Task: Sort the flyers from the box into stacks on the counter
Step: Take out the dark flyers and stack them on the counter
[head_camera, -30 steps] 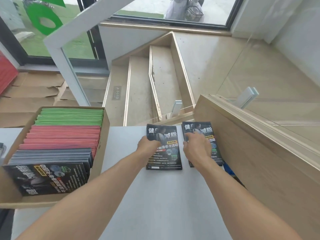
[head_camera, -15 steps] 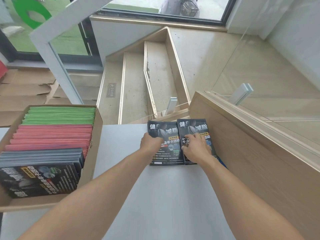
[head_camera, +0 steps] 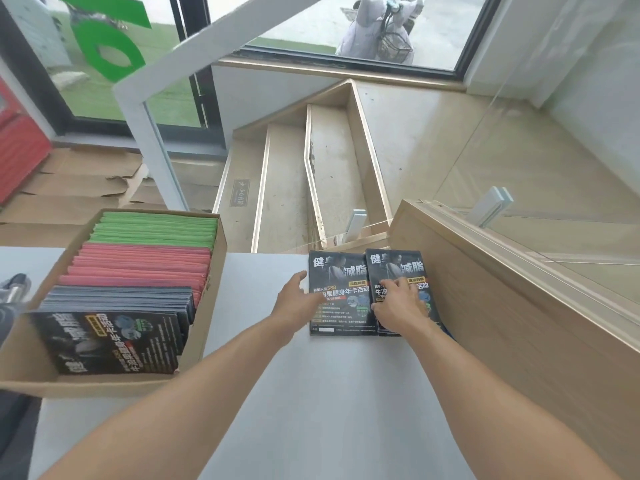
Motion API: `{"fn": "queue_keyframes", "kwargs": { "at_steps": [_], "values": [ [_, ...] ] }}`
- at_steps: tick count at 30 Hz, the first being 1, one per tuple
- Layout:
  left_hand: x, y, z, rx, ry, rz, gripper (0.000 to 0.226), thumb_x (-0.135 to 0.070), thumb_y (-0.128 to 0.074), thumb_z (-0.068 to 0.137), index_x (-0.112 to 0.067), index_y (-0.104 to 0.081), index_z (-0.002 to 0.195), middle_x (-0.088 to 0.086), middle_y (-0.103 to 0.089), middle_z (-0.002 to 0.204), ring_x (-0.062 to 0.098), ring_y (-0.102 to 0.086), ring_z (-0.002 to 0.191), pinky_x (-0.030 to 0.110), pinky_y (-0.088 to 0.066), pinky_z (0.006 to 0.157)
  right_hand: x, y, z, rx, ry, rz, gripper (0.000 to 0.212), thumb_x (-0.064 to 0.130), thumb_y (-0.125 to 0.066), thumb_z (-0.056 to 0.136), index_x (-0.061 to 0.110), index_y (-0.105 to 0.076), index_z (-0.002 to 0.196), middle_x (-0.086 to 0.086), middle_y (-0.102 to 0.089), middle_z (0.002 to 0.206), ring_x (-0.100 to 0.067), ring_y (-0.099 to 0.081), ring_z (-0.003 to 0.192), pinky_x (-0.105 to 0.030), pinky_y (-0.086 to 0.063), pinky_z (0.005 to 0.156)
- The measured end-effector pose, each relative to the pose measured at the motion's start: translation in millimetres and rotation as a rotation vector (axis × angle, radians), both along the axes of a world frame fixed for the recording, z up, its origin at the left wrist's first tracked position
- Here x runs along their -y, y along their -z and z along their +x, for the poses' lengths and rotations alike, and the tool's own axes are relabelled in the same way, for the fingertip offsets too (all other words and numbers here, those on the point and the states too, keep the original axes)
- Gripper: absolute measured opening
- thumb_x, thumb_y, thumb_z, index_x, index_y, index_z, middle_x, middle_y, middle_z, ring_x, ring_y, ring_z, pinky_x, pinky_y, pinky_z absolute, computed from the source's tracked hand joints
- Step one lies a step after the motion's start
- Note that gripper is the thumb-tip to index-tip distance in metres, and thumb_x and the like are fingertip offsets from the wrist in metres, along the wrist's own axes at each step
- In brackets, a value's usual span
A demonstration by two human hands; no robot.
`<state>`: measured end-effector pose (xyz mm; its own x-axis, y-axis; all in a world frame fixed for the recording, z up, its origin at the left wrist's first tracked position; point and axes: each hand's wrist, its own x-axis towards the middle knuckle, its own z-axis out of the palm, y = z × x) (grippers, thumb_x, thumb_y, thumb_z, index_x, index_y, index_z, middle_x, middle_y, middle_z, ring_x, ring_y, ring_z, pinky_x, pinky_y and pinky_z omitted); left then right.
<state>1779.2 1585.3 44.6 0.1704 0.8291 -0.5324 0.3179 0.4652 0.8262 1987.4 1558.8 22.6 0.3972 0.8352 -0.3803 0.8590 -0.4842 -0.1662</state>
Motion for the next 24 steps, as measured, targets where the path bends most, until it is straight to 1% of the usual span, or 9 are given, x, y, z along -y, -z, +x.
{"fn": "queue_keyframes", "kwargs": {
  "at_steps": [2, 3, 5, 7, 10, 13, 18, 21, 24],
  "values": [
    [12, 0, -20, 0.016, -0.047, 0.096, 0.063, -0.014, -0.066, 0.094, -0.028, -0.041, 0.151, -0.002, -0.051, 0.144, 0.01, -0.052, 0.13, 0.025, -0.041, 0.089, 4, -2, -11, 0.039, 0.003, 0.046, 0.06, 0.029, -0.059, 0.098, 0.024, -0.036, 0.153, -0.005, -0.038, 0.154, -0.026, -0.035, 0.14, -0.046, -0.034, 0.113],
    [18, -3, -30, 0.025, -0.064, 0.156, 0.059, -0.013, -0.065, 0.094, -0.029, -0.046, 0.147, -0.004, -0.051, 0.146, 0.009, -0.05, 0.133, 0.026, -0.042, 0.092, 6, -4, -19, 0.043, -0.001, 0.1, 0.057, 0.029, -0.059, 0.098, 0.024, -0.039, 0.152, -0.004, -0.041, 0.151, -0.025, -0.038, 0.137, -0.044, -0.035, 0.112],
    [28, -11, -56, 0.065, -0.123, 0.287, 0.05, -0.007, -0.064, 0.094, -0.028, -0.054, 0.138, -0.01, -0.059, 0.137, 0.006, -0.057, 0.125, 0.022, -0.047, 0.091, 8, -7, -48, -0.015, -0.058, 0.24, 0.05, 0.029, -0.059, 0.098, 0.025, -0.047, 0.147, -0.001, -0.047, 0.145, -0.023, -0.042, 0.133, -0.04, -0.036, 0.111],
    [37, -24, -85, 0.098, -0.193, 0.422, 0.043, -0.002, -0.062, 0.094, -0.027, -0.059, 0.129, -0.01, -0.069, 0.122, 0.003, -0.066, 0.11, 0.021, -0.053, 0.09, 8, -13, -89, -0.15, -0.164, 0.368, 0.044, 0.026, -0.061, 0.096, 0.025, -0.056, 0.14, 0.0, -0.052, 0.14, -0.022, -0.044, 0.134, -0.039, -0.036, 0.113],
    [47, -40, -134, 0.044, -0.288, 0.576, 0.039, -0.003, -0.063, 0.094, -0.027, -0.063, 0.124, -0.016, -0.072, 0.11, -0.001, -0.067, 0.102, 0.016, -0.052, 0.09, 9, -27, -158, -0.312, -0.363, 0.538, 0.035, 0.022, -0.064, 0.096, 0.023, -0.064, 0.131, 0.001, -0.059, 0.133, -0.022, -0.051, 0.126, -0.039, -0.038, 0.11],
    [52, -44, -188, -0.171, -0.343, 0.704, 0.036, -0.009, -0.062, 0.097, -0.03, -0.062, 0.126, -0.019, -0.067, 0.117, 0.0, -0.06, 0.112, 0.017, -0.046, 0.098, 13, -44, -222, -0.326, -0.6, 0.595, 0.035, 0.024, -0.06, 0.099, 0.025, -0.063, 0.134, 0.005, -0.06, 0.131, -0.018, -0.049, 0.124, -0.035, -0.037, 0.11],
    [49, -24, -274, -0.687, -0.382, 0.783, 0.042, -0.012, -0.057, 0.096, -0.023, -0.057, 0.137, -0.003, -0.056, 0.142, 0.016, -0.042, 0.138, 0.037, -0.031, 0.119, 12, -56, -295, -0.12, -0.954, 0.524, 0.048, 0.029, -0.05, 0.103, 0.022, -0.045, 0.151, 0.002, -0.051, 0.146, -0.023, -0.04, 0.135, -0.041, -0.031, 0.115],
    [48, -4, -303, -0.901, -0.263, 0.728, 0.055, -0.021, -0.055, 0.098, -0.018, -0.043, 0.152, 0.004, -0.038, 0.16, 0.023, -0.024, 0.152, 0.04, -0.013, 0.126, 8, -53, -318, 0.049, -0.988, 0.455, 0.056, 0.028, -0.05, 0.101, 0.017, -0.037, 0.154, -0.003, -0.045, 0.15, -0.029, -0.036, 0.136, -0.044, -0.029, 0.115],
    [55, 13, -305, -0.974, -0.216, 0.665, 0.064, -0.029, -0.046, 0.1, -0.018, -0.025, 0.16, 0.004, -0.019, 0.168, 0.02, -0.01, 0.156, 0.041, -0.006, 0.128, 12, -45, -325, 0.142, -0.963, 0.461, 0.058, 0.024, -0.048, 0.097, 0.014, -0.037, 0.153, -0.005, -0.045, 0.148, -0.03, -0.04, 0.131, -0.043, -0.033, 0.11]
  ]
}}
